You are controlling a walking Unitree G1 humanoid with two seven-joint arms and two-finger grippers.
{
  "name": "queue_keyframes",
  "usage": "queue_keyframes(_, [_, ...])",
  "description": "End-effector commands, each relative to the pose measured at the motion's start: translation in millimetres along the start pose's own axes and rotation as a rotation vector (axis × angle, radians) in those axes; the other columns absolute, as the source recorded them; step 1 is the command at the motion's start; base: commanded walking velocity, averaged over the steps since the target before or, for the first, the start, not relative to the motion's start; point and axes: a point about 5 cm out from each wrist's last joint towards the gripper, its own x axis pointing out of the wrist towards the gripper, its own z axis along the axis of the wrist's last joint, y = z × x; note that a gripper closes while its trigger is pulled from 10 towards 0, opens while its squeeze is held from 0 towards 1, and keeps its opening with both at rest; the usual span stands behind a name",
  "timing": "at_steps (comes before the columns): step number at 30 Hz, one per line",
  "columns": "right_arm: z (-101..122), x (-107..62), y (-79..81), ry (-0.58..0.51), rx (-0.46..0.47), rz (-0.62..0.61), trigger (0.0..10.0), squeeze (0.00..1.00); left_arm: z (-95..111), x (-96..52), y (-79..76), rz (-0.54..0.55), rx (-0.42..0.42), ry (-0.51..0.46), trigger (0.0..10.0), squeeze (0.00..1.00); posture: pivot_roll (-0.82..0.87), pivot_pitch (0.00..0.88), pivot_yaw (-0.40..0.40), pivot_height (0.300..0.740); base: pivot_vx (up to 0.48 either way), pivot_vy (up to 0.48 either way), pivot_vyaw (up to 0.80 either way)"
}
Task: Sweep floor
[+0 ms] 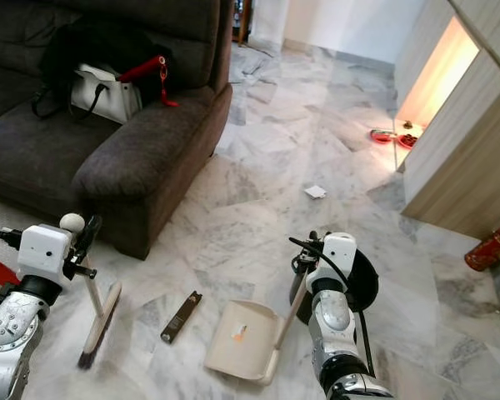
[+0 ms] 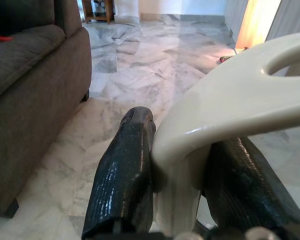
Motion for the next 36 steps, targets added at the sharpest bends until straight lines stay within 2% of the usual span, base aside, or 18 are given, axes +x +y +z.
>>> queue_keyframes(1, [1.7,-1.1,-3.7,-0.025,0.005,-0.014,10.0,0.0,10.1,6.1,2.3,-0.012,0.013,-0.051,10.0,0.0,0.15,0.086,-0.123,0.74,0.0,0.0,0.0])
queue_keyframes(11, [-16.7,-12.1,-2.5,0.05,0.009,-0.017,10.0,0.0,7.8,4.7,1.0,-0.026,0.008,-0.045,10.0,0.0,0.17,0.093,-0.114,0.74,0.0,0.0,0.0])
queue_keyframes(20, [-23.9,-17.4,1.4,0.075,0.013,-0.015,10.0,0.0,3.2,1.9,10.0,-0.022,0.031,-0.018,10.0,0.0,0.17,0.098,-0.109,0.74,0.0,0.0,0.0])
queue_keyframes(23, [-24.9,-18.1,2.6,0.078,0.013,-0.011,10.0,0.0,0.5,2.4,18.7,-0.03,0.094,0.004,10.0,0.0,0.17,0.099,-0.11,0.74,0.0,0.0,0.0])
queue_keyframes(26, [-25.6,-18.7,3.0,0.08,0.012,-0.009,10.0,0.0,-10.1,5.4,25.7,-0.049,0.178,0.068,10.0,0.0,0.17,0.1,-0.111,0.74,0.0,0.0,0.0])
queue_keyframes(31, [-25.7,-19.1,1.9,0.078,0.011,-0.009,10.0,0.0,-17.6,7.3,24.6,-0.078,0.273,0.086,10.0,0.0,0.16,0.101,-0.111,0.74,0.0,0.0,0.0])
queue_keyframes(36, [-24.7,-18.9,0.3,0.071,0.007,-0.008,10.0,0.0,-14.3,11.3,13.5,-0.031,0.175,0.037,10.0,0.0,0.16,0.102,-0.117,0.74,0.0,0.0,0.0])
